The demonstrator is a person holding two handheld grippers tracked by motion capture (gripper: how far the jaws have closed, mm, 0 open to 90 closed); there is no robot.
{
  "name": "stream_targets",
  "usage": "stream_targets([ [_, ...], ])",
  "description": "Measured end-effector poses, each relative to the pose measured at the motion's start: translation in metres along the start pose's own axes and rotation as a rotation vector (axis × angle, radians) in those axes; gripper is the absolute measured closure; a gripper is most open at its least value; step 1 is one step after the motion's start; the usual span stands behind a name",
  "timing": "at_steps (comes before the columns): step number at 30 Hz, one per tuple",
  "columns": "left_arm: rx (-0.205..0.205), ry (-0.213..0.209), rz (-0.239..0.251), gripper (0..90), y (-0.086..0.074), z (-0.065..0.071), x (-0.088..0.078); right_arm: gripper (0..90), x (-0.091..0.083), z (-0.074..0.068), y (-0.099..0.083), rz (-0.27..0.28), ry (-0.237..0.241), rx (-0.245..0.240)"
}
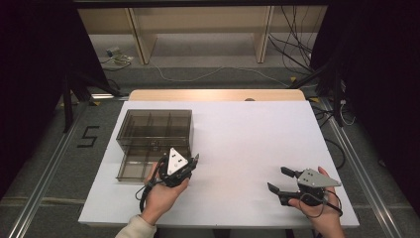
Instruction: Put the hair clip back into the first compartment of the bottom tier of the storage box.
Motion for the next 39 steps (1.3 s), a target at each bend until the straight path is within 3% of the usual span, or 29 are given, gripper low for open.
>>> stream_targets([
  [39, -0.026, 0.066, 0.001, 81.6, -0.005, -0.027, -0.015, 25.9, 0.001, -0.001, 0.0, -0.003, 0.004, 0.003],
])
Point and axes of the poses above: each handheld gripper's, and its own axes: x roughly forward along the jaws, y roughly out of its top, z roughly to its right, the point moved 10 cm from there along x, roughly forward along the jaws, and after that the axes turned 4 degrees about z, right-handed, at the moved point
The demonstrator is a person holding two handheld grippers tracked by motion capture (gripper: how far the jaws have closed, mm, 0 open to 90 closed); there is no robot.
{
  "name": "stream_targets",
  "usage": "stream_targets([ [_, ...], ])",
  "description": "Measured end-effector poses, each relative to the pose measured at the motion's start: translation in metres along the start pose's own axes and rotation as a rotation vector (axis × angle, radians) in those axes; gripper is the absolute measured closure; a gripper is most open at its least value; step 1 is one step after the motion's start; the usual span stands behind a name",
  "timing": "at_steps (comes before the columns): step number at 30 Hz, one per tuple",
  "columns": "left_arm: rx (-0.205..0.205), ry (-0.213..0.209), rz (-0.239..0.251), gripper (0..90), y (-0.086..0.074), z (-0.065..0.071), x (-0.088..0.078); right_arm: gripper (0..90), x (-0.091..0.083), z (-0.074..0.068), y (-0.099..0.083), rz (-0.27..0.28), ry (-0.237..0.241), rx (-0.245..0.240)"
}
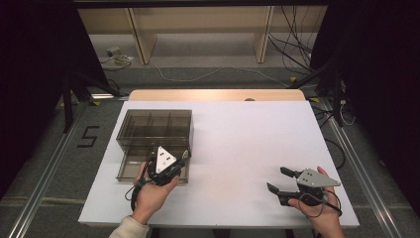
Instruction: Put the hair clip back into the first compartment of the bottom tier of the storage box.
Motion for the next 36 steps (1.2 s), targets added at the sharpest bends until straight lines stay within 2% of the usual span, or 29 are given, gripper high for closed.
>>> stream_targets([
  [30, -0.017, 0.043, 0.01, 81.6, -0.002, -0.016, -0.008, 25.9, 0.0, -0.001, 0.0, 0.001, 0.002, 0.0],
  [36, -0.011, 0.05, 0.006, 81.6, -0.004, -0.018, -0.009, 25.9, 0.0, -0.001, 0.001, 0.002, 0.002, 0.0],
])
Point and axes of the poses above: each handheld gripper's, and its own axes: x roughly forward along the jaws, y roughly out of its top, z roughly to its right, the point moved 10 cm from there along x, roughly forward along the jaws, and after that the axes turned 4 degrees about z, right-handed, at the moved point
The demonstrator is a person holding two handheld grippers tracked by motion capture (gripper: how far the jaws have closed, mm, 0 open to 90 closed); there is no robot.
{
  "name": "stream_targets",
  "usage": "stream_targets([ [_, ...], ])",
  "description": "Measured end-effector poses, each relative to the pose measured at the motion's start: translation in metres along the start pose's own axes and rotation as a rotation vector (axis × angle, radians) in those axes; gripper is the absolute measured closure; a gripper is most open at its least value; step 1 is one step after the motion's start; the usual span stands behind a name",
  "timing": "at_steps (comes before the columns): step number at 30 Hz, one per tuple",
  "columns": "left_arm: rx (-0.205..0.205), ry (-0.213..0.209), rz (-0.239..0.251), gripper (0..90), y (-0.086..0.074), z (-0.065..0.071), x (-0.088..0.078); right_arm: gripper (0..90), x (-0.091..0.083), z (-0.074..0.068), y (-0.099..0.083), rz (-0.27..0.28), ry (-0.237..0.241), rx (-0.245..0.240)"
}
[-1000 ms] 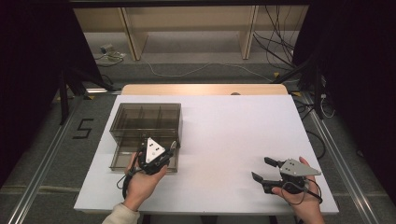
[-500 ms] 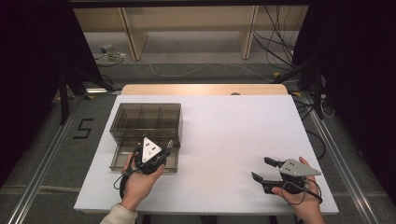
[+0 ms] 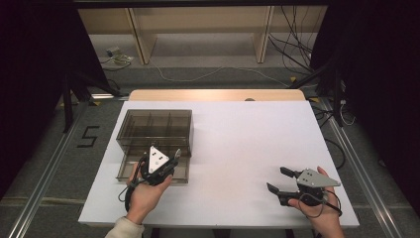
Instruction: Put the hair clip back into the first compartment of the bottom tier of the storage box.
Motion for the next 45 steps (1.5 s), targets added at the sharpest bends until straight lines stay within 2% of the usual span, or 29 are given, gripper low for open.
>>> stream_targets([
  [45, -0.014, 0.046, -0.003, 81.7, -0.006, -0.018, -0.01, 25.9, 0.0, 0.0, 0.0, -0.001, 0.0, -0.001],
])
Point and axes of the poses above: each handheld gripper's, and its own axes: x roughly forward along the jaws, y roughly out of its top, z roughly to its right, the point moved 10 cm from there along x, roughly forward along the jaws, and after that the axes turned 4 degrees about z, right-handed, at the moved point
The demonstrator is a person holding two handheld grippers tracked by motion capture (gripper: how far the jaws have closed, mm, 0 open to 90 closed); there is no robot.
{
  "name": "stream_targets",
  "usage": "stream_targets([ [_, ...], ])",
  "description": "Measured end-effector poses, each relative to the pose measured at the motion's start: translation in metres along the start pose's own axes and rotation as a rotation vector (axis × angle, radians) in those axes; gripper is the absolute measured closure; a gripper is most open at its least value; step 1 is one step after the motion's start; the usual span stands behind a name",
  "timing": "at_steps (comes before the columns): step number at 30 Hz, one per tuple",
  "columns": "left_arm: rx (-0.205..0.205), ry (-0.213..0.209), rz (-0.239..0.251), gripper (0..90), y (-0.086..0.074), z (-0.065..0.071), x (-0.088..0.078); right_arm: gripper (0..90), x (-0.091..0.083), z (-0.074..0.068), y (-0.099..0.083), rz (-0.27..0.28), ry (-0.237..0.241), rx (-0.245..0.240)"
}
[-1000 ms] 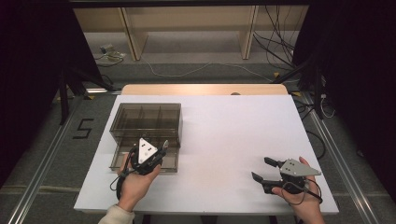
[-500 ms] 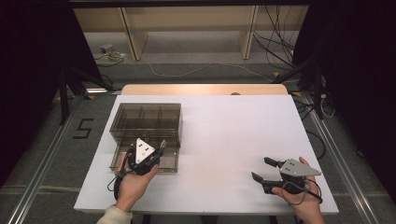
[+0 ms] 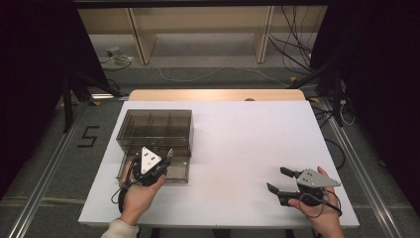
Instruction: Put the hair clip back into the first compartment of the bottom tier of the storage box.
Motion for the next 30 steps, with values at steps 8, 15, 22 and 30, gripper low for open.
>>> stream_targets([
  [8, -0.003, 0.007, -0.003, 81.6, -0.001, -0.004, -0.002, 25.9, 0.0, 0.0, 0.0, 0.0, -0.001, 0.001],
  [15, -0.01, 0.011, -0.003, 81.7, -0.002, -0.006, -0.003, 25.9, 0.0, 0.0, 0.0, 0.001, 0.0, -0.001],
  [22, -0.016, 0.017, -0.002, 81.7, -0.003, -0.009, -0.004, 25.9, 0.0, 0.0, 0.001, 0.006, 0.0, 0.0],
  [30, -0.019, 0.022, -0.005, 81.7, -0.004, -0.012, -0.005, 25.9, 0.0, 0.0, 0.001, 0.003, 0.001, 0.001],
])
Point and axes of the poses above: each handheld gripper's, and its own axes: x roughly forward along the jaws, y roughly out of its top, z roughly to its right, the point moved 10 cm from there along x, roughly forward along the jaws, and after that the axes turned 4 degrees about z, right-handed, at the moved point
